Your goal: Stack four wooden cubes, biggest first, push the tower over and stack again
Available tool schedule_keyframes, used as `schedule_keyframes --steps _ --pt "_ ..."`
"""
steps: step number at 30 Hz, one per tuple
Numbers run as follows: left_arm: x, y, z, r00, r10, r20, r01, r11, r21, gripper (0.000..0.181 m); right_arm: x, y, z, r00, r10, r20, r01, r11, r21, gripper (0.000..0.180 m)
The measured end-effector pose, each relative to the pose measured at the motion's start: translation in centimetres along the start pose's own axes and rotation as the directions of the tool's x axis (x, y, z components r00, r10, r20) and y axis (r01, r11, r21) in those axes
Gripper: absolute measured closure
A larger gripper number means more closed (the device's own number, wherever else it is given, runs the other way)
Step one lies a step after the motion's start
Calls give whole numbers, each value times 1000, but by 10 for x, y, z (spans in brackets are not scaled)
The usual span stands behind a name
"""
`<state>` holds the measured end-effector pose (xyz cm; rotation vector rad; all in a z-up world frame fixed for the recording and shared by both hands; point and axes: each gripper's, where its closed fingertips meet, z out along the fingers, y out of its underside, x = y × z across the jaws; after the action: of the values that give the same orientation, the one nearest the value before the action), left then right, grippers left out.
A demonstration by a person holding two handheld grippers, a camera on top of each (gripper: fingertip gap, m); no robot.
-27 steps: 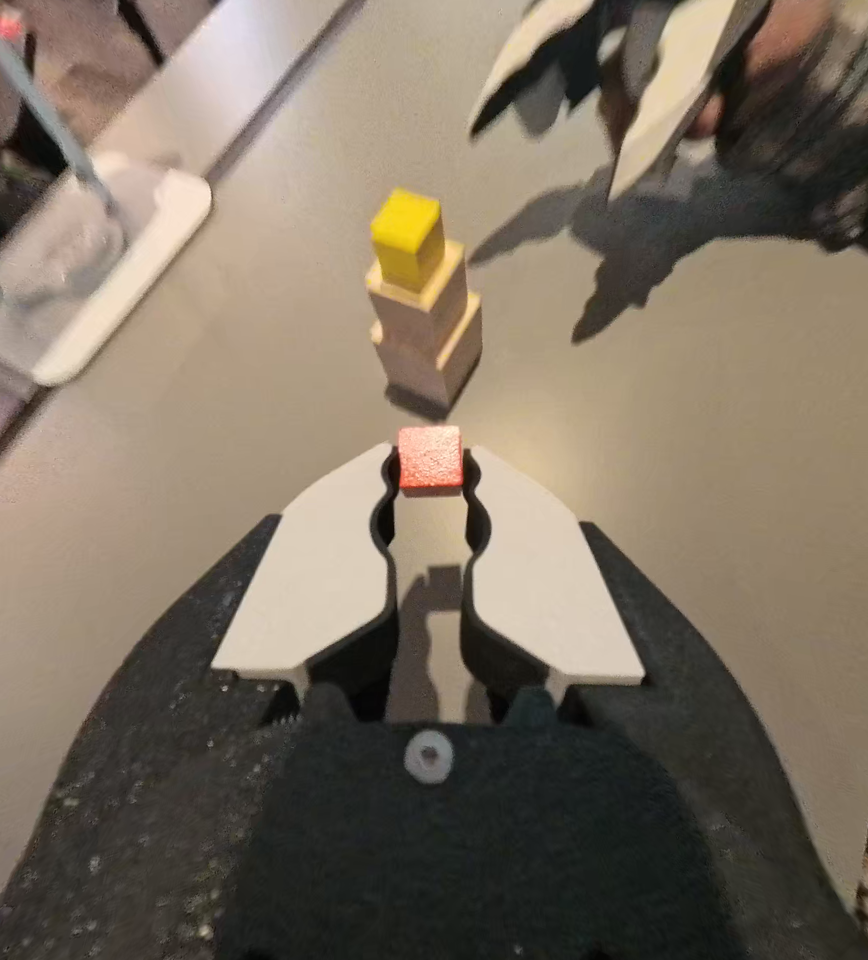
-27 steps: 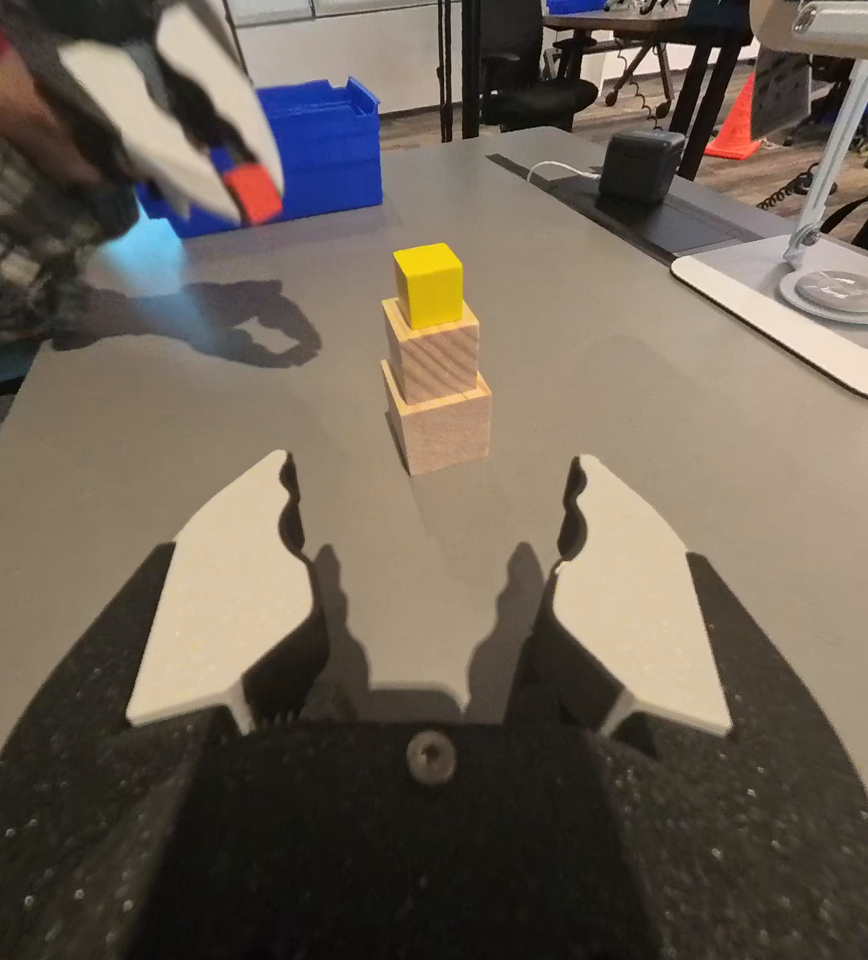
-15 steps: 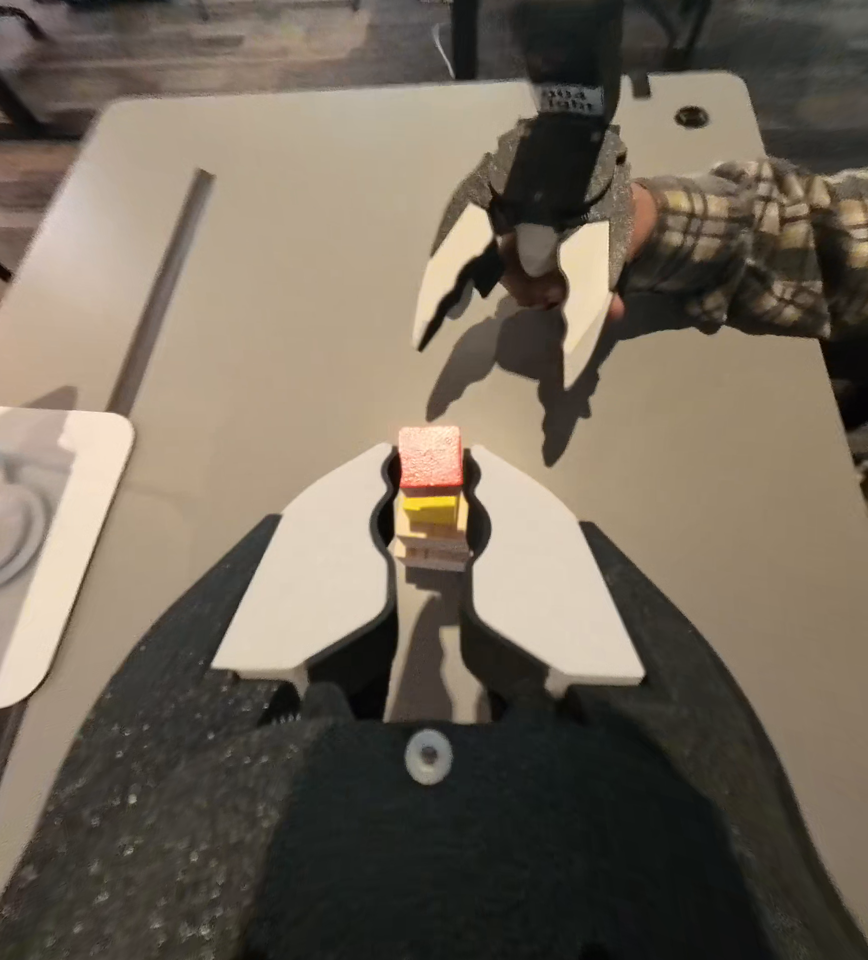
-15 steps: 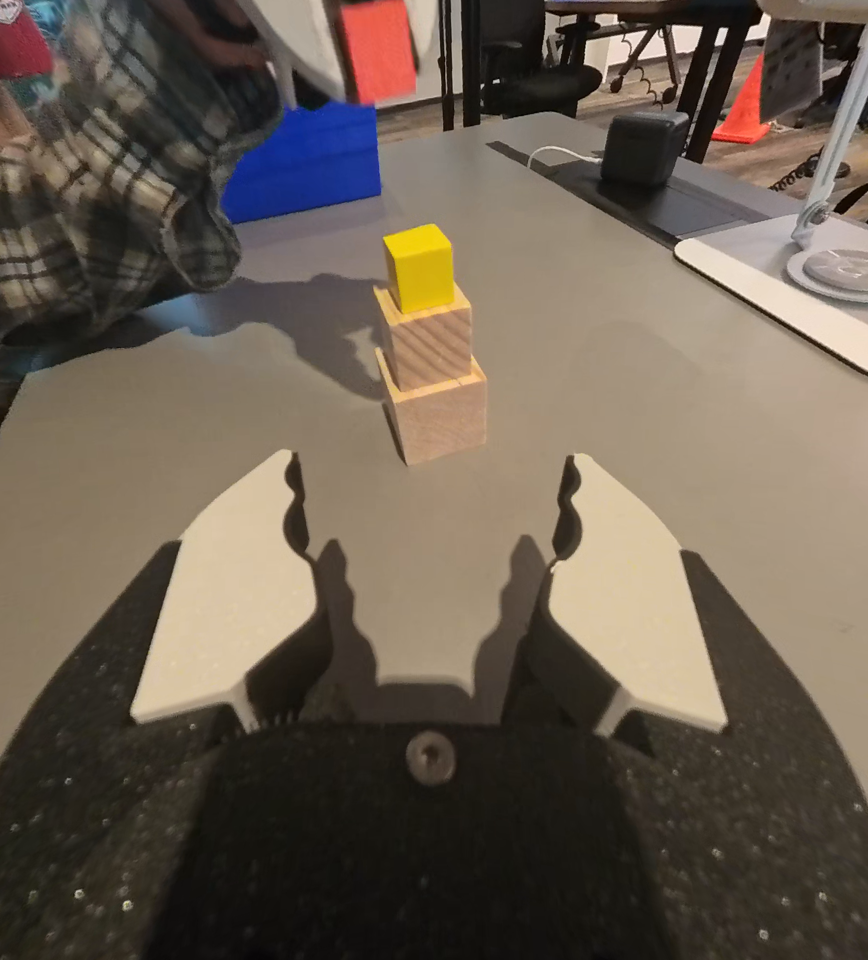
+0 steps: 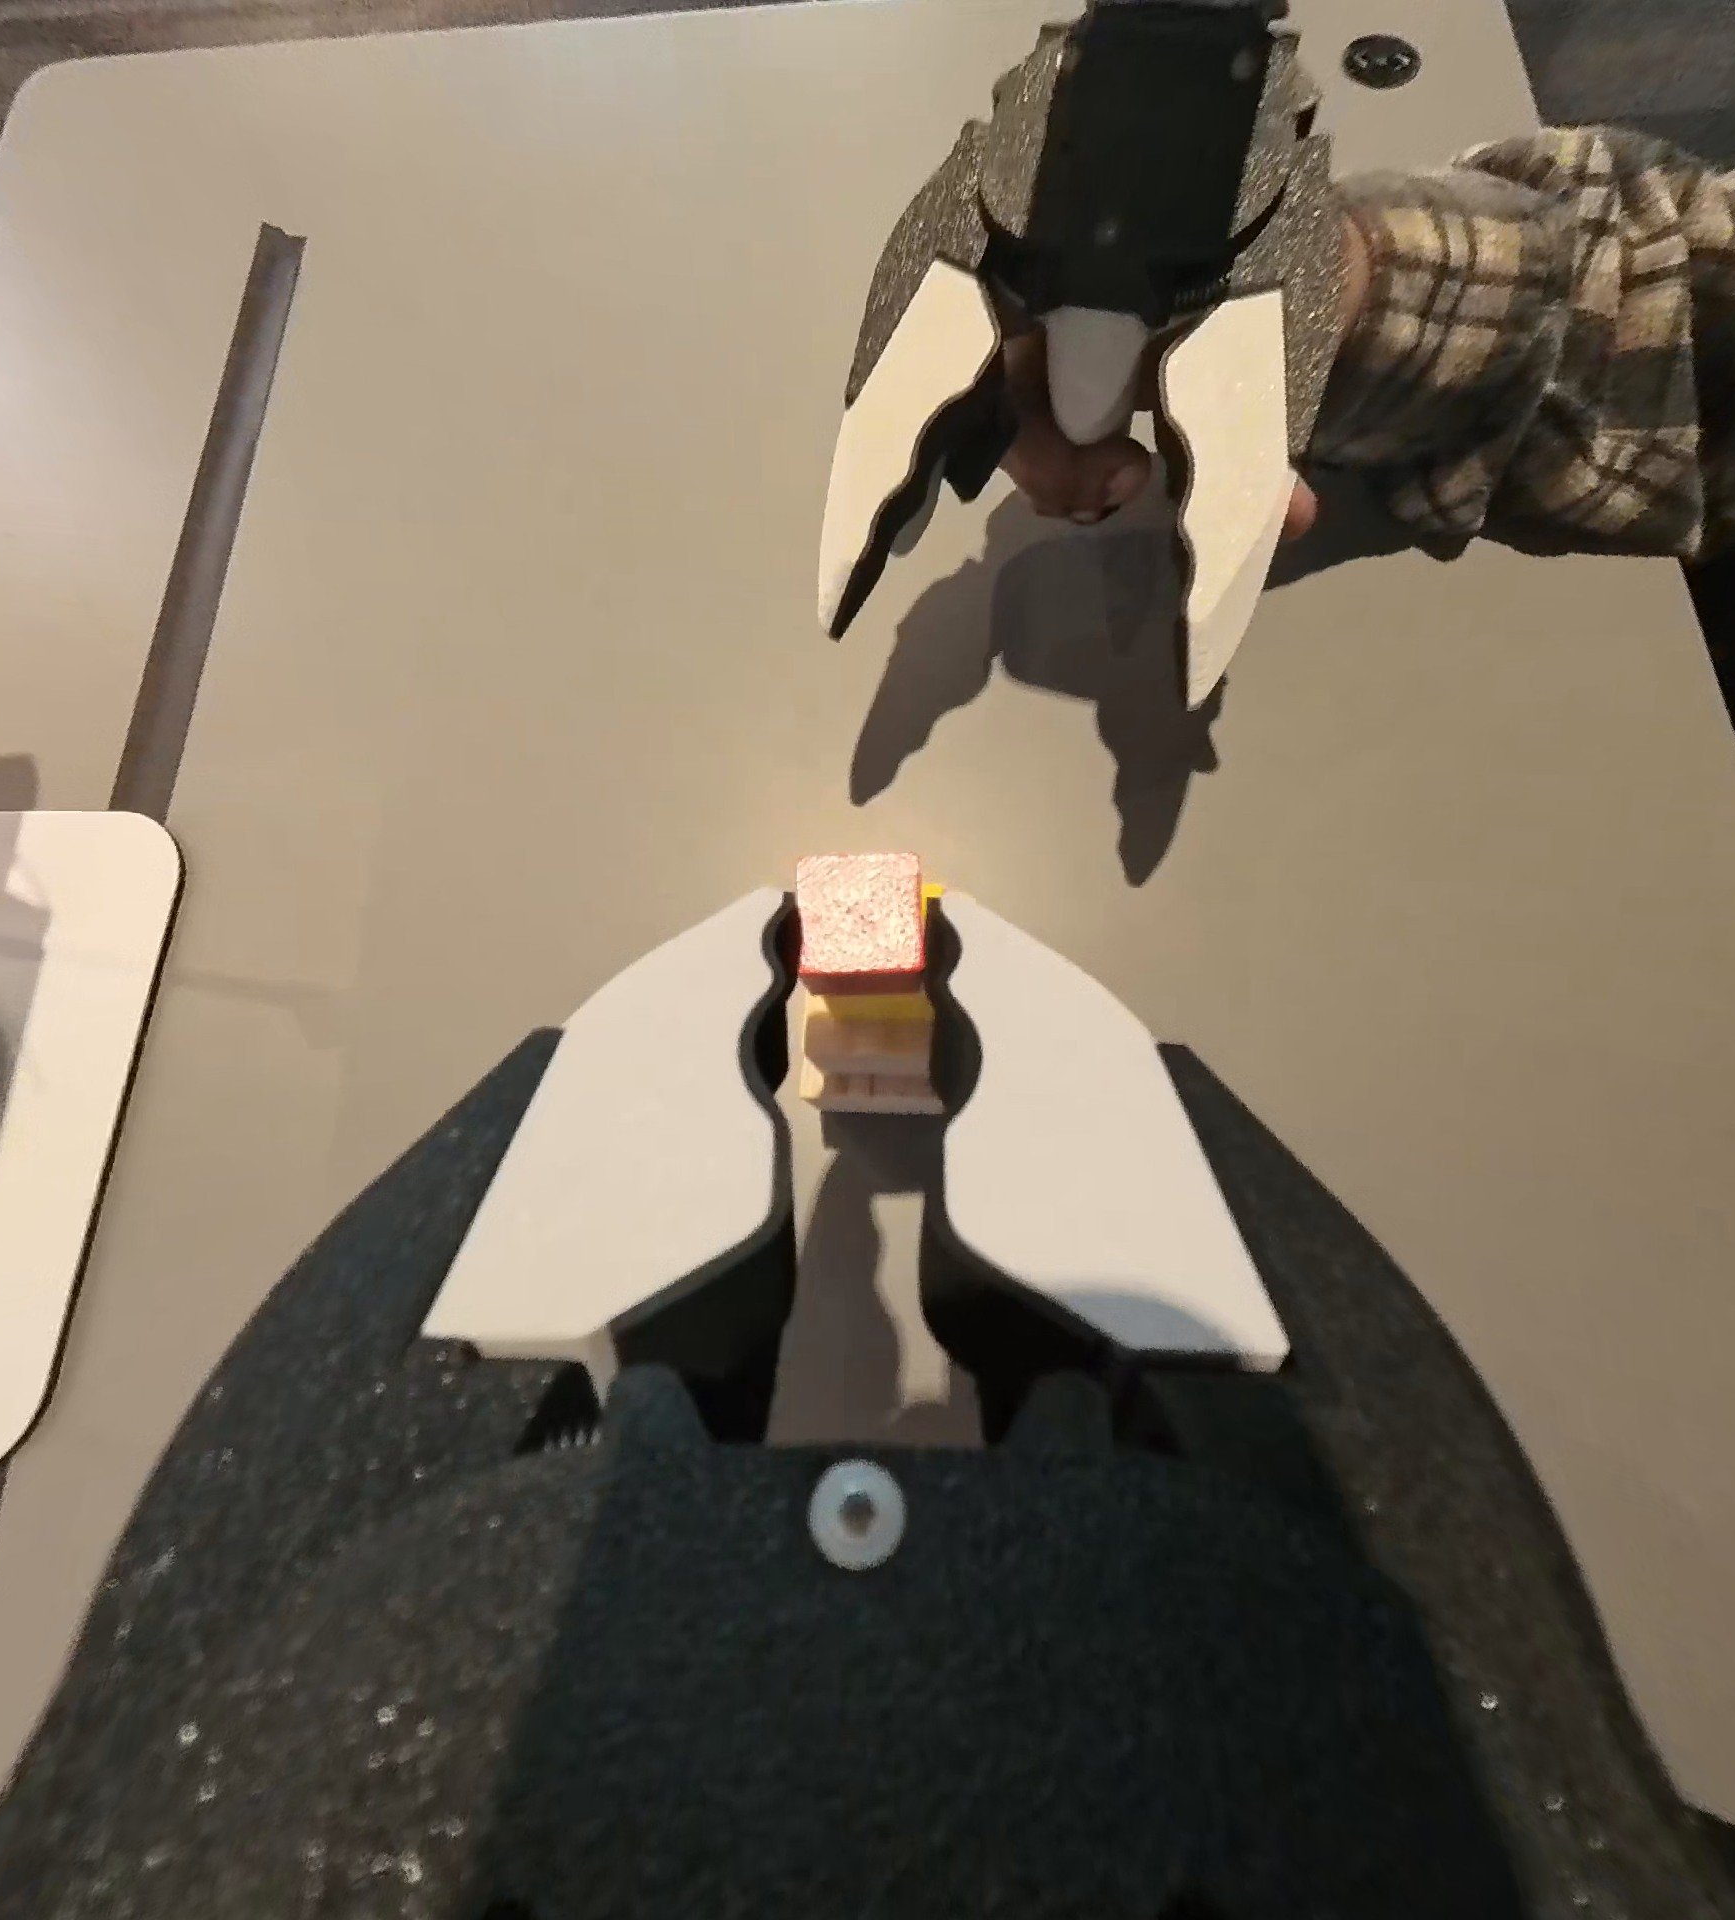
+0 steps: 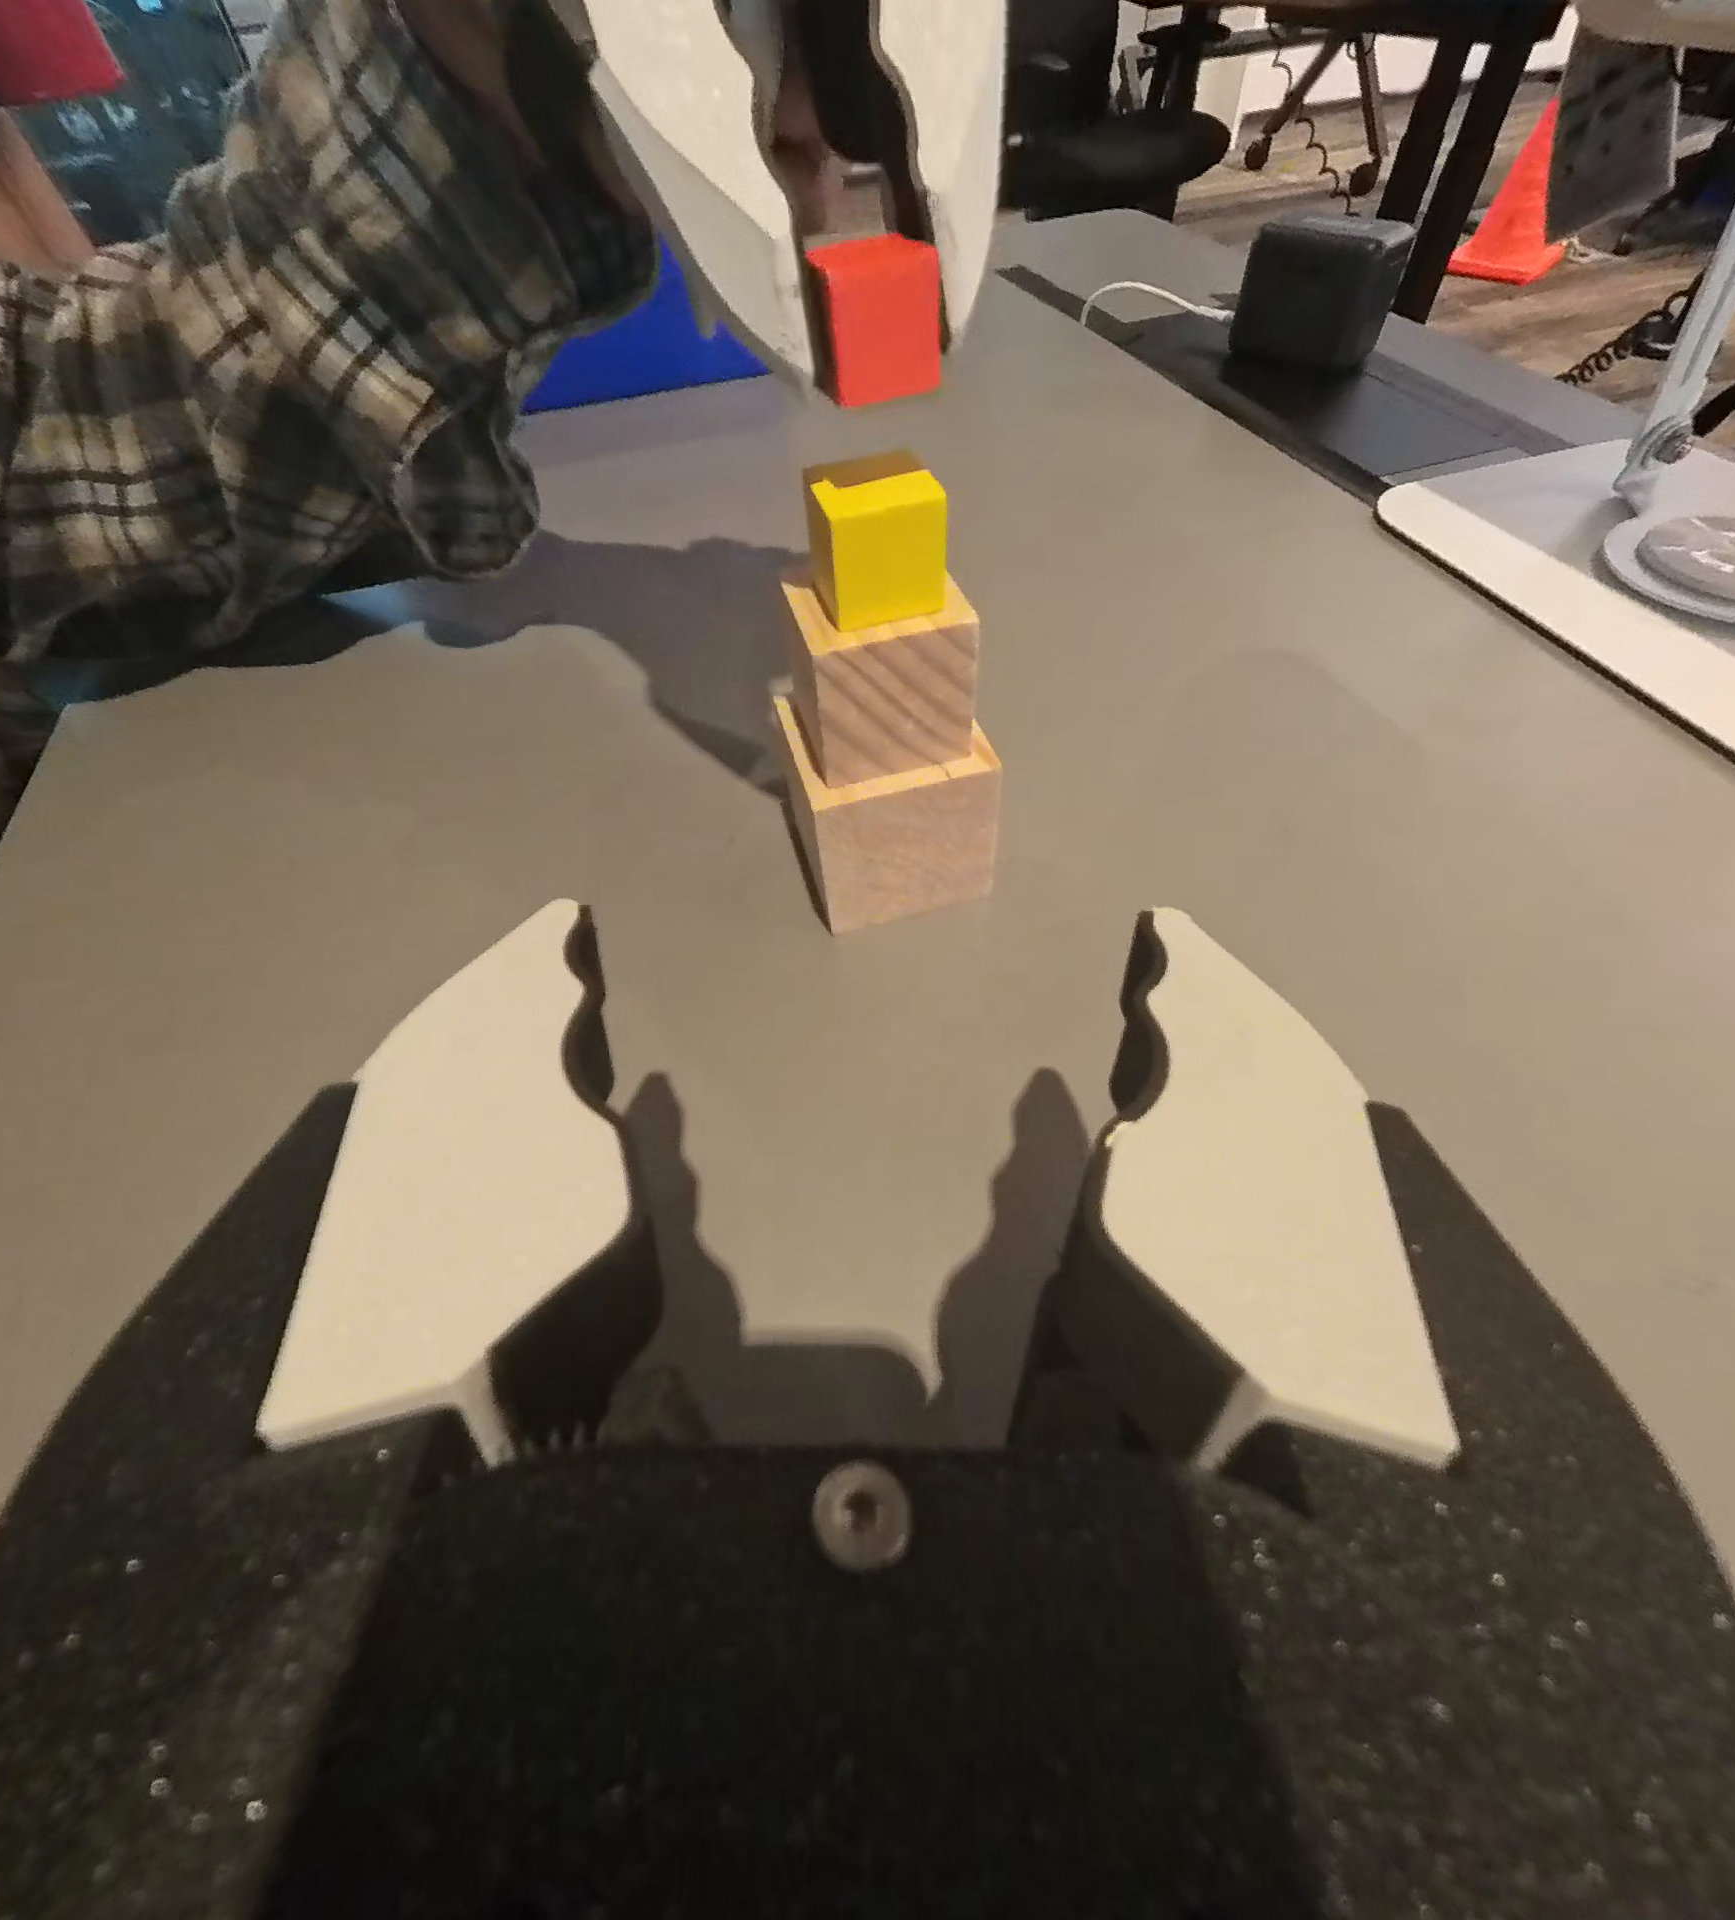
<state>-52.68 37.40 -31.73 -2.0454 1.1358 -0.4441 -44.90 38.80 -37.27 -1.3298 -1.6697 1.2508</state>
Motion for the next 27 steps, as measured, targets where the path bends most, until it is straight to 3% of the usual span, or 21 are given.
schedule_keyframes --steps 27 --pt "3 7 14 999 15 -31 -16 999 -28 158 0 3 1 1000 8 10 -8 1000 -9 86"
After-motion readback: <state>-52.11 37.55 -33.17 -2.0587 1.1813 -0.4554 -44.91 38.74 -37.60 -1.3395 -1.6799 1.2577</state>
